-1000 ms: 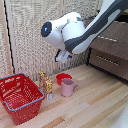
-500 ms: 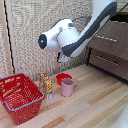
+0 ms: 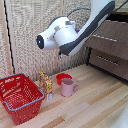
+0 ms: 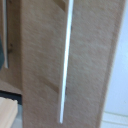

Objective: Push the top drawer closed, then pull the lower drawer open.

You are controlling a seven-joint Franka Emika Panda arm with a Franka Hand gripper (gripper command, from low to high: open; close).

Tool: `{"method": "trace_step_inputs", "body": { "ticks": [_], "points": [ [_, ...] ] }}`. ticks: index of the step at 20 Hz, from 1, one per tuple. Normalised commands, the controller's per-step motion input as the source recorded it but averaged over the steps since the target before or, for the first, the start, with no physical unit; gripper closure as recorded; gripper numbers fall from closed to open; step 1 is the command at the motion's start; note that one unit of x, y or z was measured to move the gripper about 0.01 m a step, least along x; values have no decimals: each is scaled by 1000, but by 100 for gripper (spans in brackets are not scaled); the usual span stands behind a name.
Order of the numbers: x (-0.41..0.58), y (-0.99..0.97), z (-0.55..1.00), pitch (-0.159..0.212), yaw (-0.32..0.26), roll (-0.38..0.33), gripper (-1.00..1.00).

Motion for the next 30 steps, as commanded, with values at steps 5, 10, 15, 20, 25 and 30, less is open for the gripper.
{"method": "trace_step_inputs", "body": {
  "ticks": [5, 10, 15, 20, 25, 30],
  "points": [
    [-256, -89, 126, -100, -23, -106, -100],
    [-349, -65, -152, -163, 0, 0, -100],
    [-217, -99, -179, -263, 1, 13, -100],
    [-8, -455, -13, -183, -2, 79, -100],
    [78, -698, 7, -85, -33, 125, -100],
    [15, -639, 62, 11, -12, 112, -100]
  ]
}}
